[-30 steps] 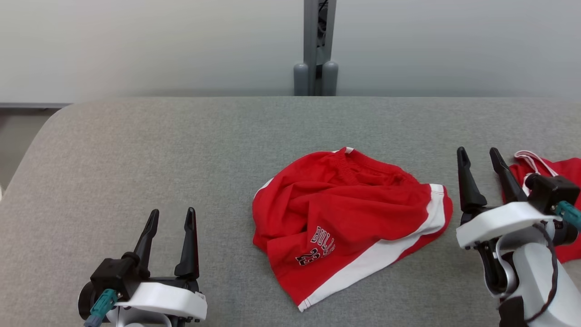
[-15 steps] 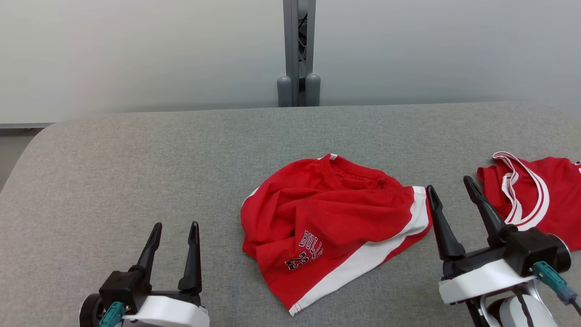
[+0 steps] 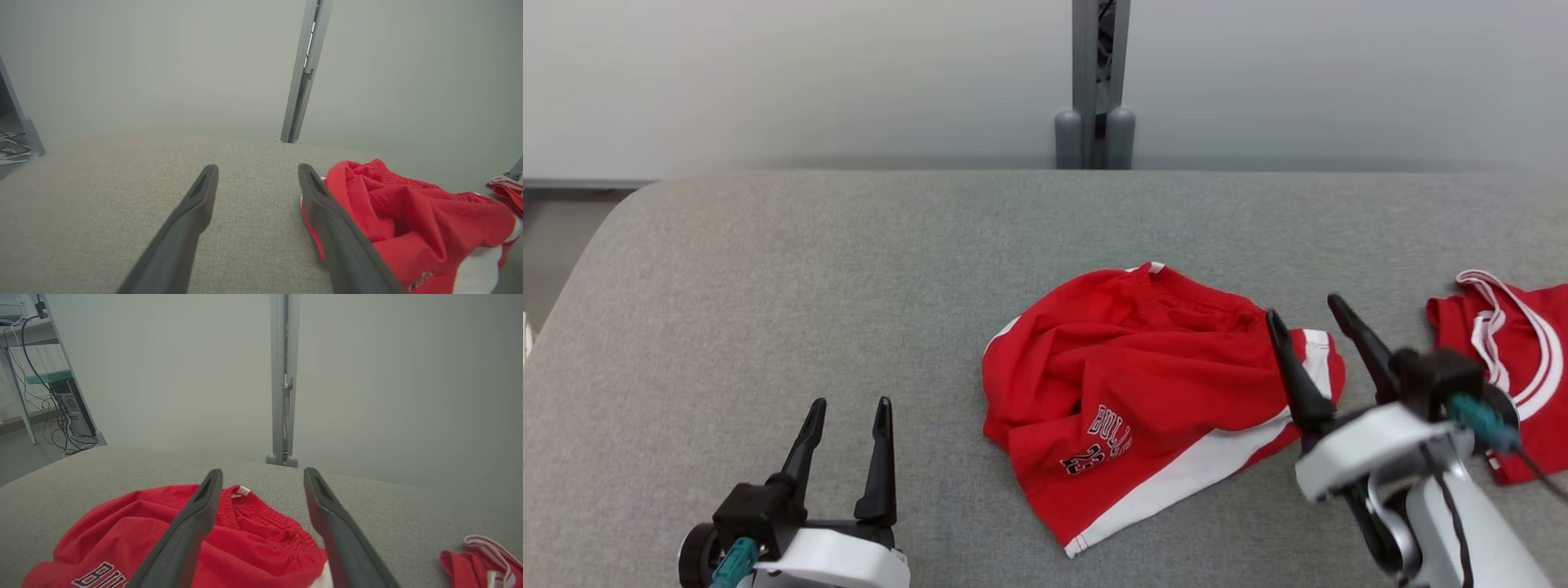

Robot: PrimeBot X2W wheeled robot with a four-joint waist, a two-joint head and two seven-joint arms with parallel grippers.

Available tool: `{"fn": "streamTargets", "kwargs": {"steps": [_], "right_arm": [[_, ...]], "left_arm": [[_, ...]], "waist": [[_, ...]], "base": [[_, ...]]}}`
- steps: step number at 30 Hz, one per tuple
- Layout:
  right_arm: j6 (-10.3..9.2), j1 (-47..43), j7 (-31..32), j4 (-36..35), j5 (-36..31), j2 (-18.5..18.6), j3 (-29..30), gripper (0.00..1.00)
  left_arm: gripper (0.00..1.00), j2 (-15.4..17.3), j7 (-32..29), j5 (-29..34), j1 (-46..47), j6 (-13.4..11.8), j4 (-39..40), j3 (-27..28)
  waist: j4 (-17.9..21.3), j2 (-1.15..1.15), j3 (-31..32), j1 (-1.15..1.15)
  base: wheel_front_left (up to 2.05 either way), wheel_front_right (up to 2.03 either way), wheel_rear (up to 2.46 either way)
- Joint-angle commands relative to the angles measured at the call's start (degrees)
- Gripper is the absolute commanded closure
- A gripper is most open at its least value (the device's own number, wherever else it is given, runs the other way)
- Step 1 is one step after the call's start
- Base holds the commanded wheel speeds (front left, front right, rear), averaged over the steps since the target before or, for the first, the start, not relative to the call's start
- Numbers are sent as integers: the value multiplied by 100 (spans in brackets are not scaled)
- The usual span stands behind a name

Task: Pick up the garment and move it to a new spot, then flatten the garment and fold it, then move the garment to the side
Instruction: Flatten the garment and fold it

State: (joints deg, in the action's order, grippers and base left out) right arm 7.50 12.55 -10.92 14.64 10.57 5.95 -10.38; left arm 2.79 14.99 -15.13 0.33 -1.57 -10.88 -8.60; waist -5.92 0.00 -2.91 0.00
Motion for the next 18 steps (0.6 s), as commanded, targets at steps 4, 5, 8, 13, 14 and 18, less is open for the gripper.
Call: {"fn": "streamTargets", "kwargs": {"steps": [4,5,8,13,14,18], "right_arm": [[0,998,802,534,371,149,-141,0],[-1,1203,989,667,462,172,-201,0],[0,1799,1562,1053,834,256,-336,0],[1,2532,2590,1764,1617,359,-353,0],[1,2649,2731,1893,1701,432,-358,0],[1,3009,3352,2414,1992,643,-425,0]], "left_arm": [[0,22,18,-75,268,-9,-73,-119],[0,21,18,-87,312,-29,-91,-136],[0,24,19,-167,444,-48,-138,-254],[0,21,18,-331,569,-101,-180,-452],[0,21,18,-350,596,-100,-186,-491],[0,22,18,-479,632,-172,-187,-626]], "waist": [[-300,0,-394,0],[-355,0,-449,0],[-573,0,-616,0],[-944,0,-808,0],[-1019,0,-833,0],[-1323,0,-918,0]], "base": [[0,0,0],[0,0,0],[0,0,0],[0,0,0],[0,0,0],[0,0,0]]}}
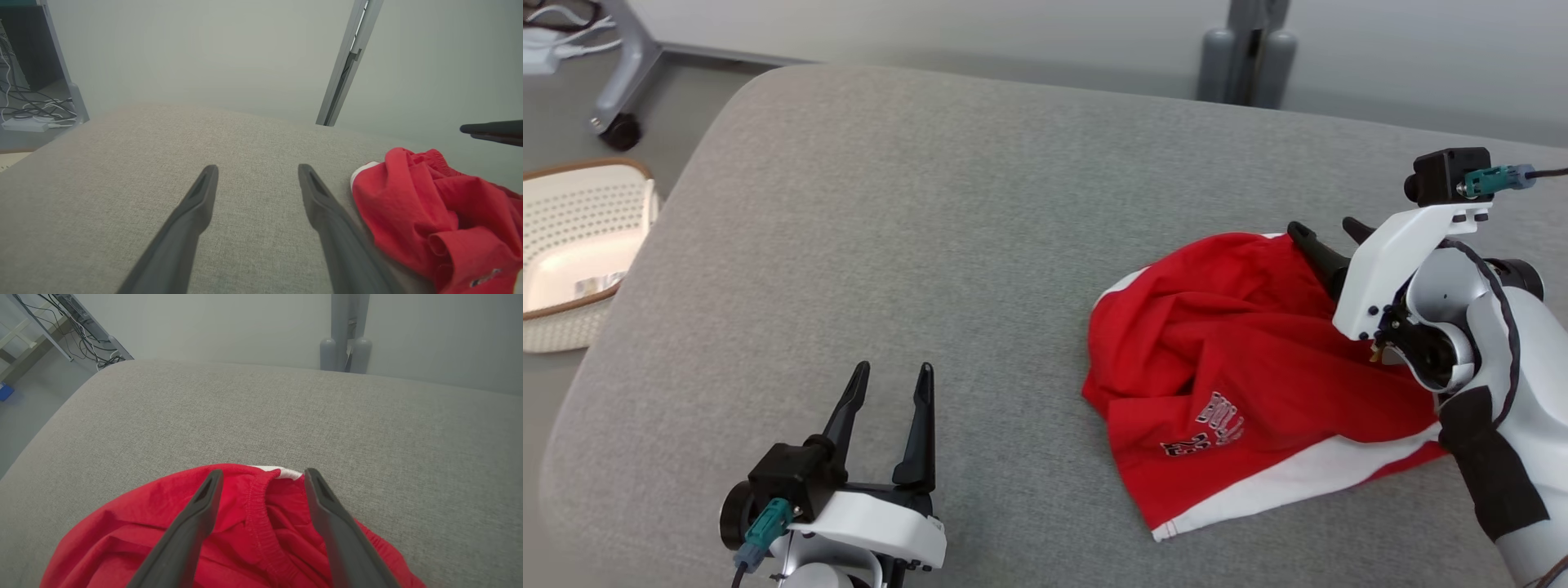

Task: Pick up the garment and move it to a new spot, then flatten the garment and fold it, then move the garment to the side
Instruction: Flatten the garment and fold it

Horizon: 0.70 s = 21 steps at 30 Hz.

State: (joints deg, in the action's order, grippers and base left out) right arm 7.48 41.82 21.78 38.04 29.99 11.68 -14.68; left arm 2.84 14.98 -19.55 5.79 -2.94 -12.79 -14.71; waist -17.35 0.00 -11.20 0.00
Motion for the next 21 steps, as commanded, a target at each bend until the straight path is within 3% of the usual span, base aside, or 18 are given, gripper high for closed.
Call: {"fn": "streamTargets", "kwargs": {"steps": [1,15,16,17,18,21], "right_arm": [[3,139,182,146,119,93,6,0],[3,534,1067,960,180,53,144,0],[3,538,1061,978,187,28,168,16],[3,550,1047,965,192,6,159,71],[3,563,1034,950,197,15,147,100],[3,584,1005,937,212,24,104,100]], "left_arm": [[0,18,20,-56,78,-40,4,-35],[0,16,20,-166,46,-135,43,-201],[0,17,20,-169,54,-135,46,-201],[0,17,20,-167,61,-132,52,-202],[0,16,20,-167,68,-131,54,-202],[0,16,20,-169,85,-131,59,-199]], "waist": [[-228,0,-97,0],[-517,0,-116,0],[-526,0,-125,0],[-532,0,-136,0],[-538,0,-145,0],[-550,0,-168,0]], "base": [[0,0,0],[0,0,0],[0,0,0],[0,0,0],[0,0,0],[0,0,0]]}}
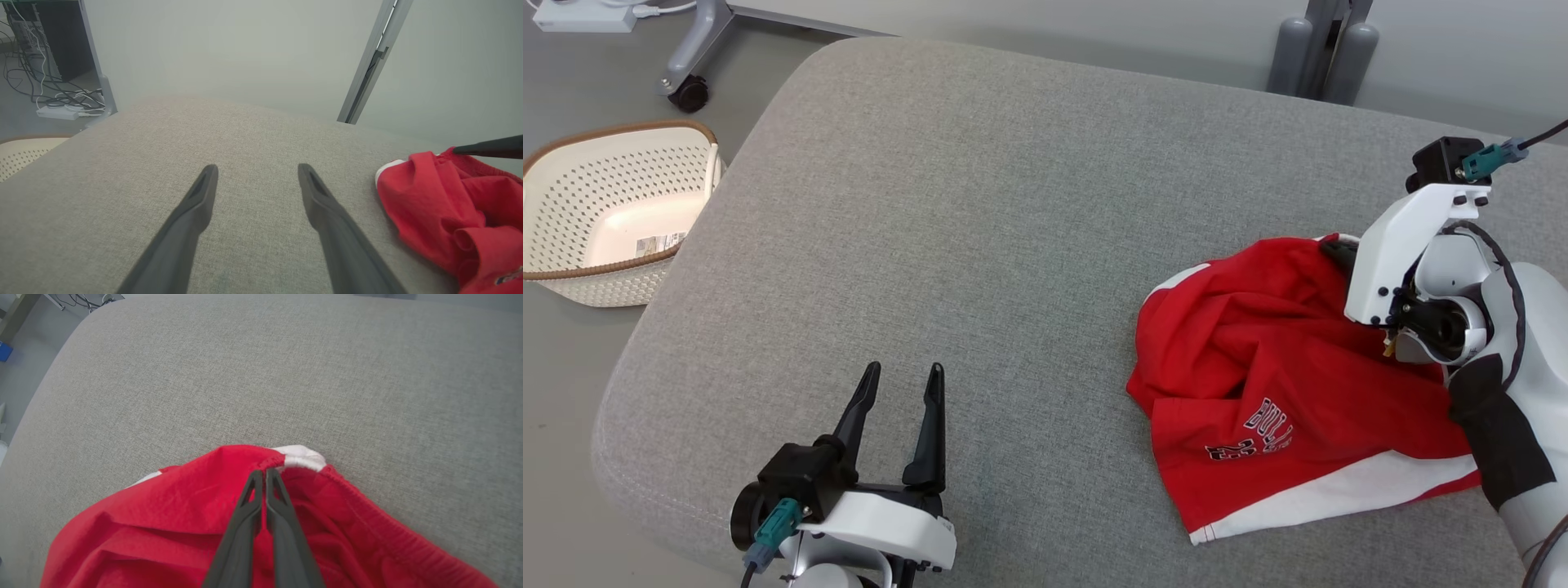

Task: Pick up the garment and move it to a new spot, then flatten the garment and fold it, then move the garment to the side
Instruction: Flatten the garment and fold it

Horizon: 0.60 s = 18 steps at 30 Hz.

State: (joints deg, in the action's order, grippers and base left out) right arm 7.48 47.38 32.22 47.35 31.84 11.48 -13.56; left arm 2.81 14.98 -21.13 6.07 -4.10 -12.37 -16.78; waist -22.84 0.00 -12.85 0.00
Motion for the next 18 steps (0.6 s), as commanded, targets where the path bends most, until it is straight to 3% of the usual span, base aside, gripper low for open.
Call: {"fn": "streamTargets", "kwargs": {"steps": [1,9,18], "right_arm": [[3,43,-84,-20,-7,51,-37,100],[3,189,-755,-264,130,47,15,100],[3,474,-2241,190,-22,179,893,100]], "left_arm": [[0,20,20,-11,67,-19,14,7],[0,20,19,-10,133,-47,34,6],[0,20,20,29,78,-36,4,39]], "waist": [[-5,0,-10,0],[-2,0,-6,0],[59,0,86,0]], "base": [[0,0,0],[0,0,0],[0,0,0]]}}
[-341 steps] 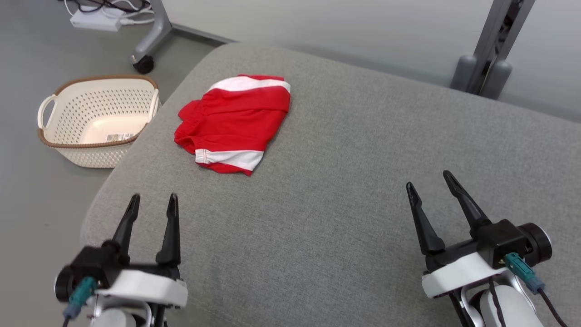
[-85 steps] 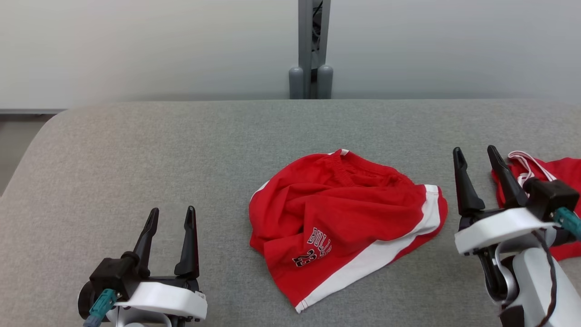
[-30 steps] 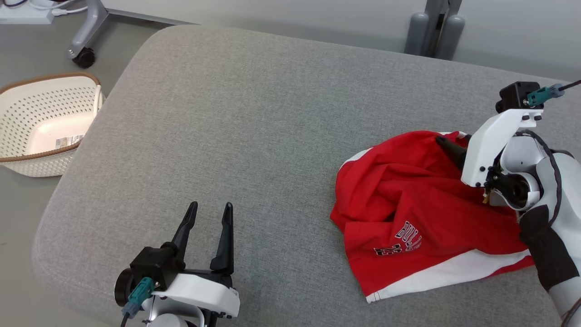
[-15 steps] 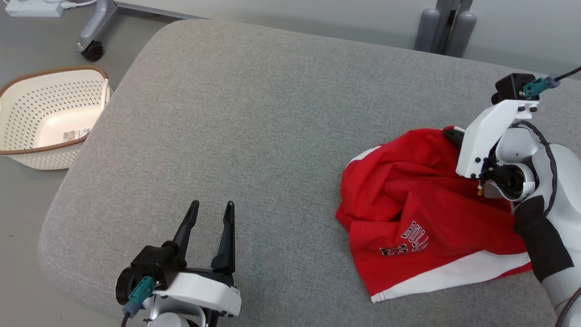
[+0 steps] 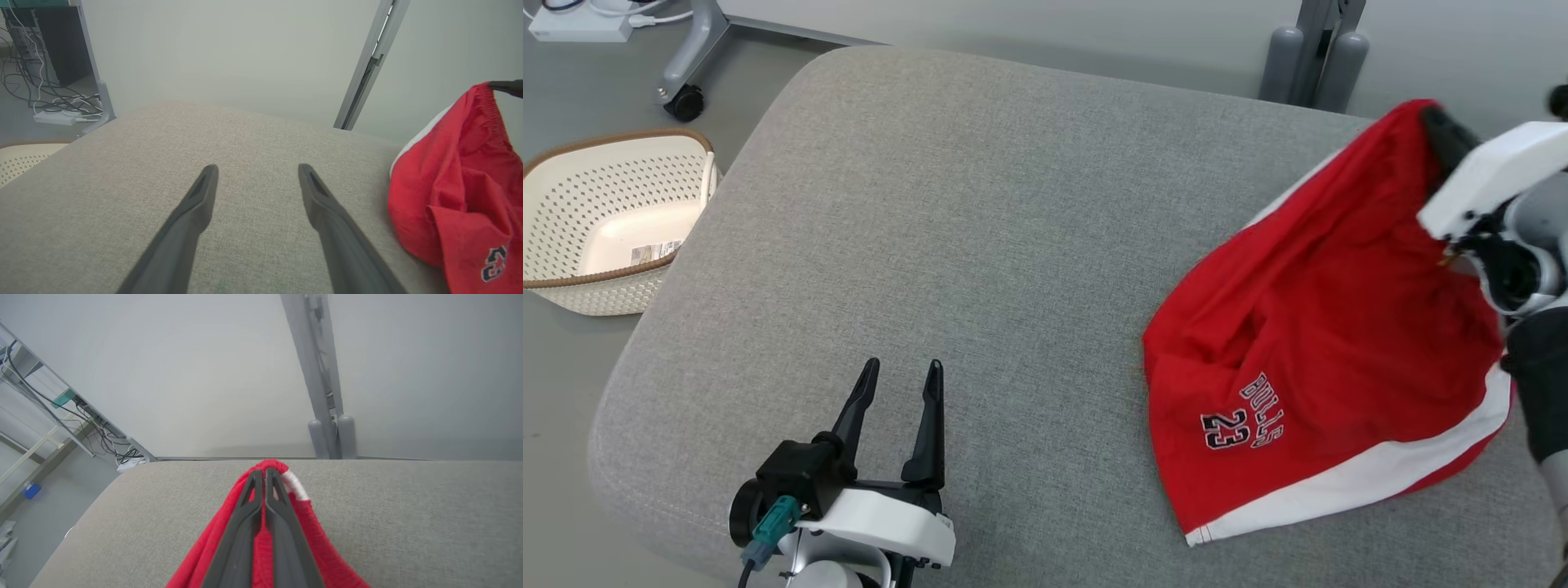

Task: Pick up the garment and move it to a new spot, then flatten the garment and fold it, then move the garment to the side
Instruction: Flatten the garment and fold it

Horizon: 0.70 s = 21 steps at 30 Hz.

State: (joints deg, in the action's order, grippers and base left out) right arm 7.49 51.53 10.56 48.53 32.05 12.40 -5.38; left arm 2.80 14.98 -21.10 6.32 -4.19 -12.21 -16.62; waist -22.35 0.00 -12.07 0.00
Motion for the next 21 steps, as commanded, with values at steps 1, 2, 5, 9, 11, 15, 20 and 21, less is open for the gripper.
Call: {"fn": "streamTargets", "kwargs": {"steps": [1,2,5,9,11,15,20,21], "right_arm": [[1,97,-260,244,-171,145,244,100],[2,154,-449,401,-289,170,417,100],[2,365,-994,878,-606,207,953,100],[2,593,-1594,1439,-1051,255,1485,100],[2,691,-1760,1675,-1162,244,1683,100],[2,749,-1878,1950,-1344,276,1785,62],[2,660,-1575,2346,-1662,183,1759,0],[2,624,-1495,2390,-1735,186,1732,0]], "left_arm": [[0,21,19,33,49,-26,-12,25],[0,20,20,39,44,-24,-11,26],[0,24,20,47,39,-11,-10,18],[0,21,19,50,29,-11,-4,-5],[0,21,20,48,34,-9,0,-21],[0,22,20,43,55,-8,1,-40],[0,23,20,65,54,-6,-36,-45],[0,21,20,73,33,-8,-39,-37]], "waist": [[19,0,17,0],[29,0,24,0],[51,0,36,0],[70,0,41,0],[71,0,30,0],[66,0,17,0],[82,0,49,0],[95,0,73,0]], "base": [[0,0,0],[0,0,0],[0,0,0],[0,0,0],[0,0,0],[0,0,0],[0,0,0],[0,0,0]]}}
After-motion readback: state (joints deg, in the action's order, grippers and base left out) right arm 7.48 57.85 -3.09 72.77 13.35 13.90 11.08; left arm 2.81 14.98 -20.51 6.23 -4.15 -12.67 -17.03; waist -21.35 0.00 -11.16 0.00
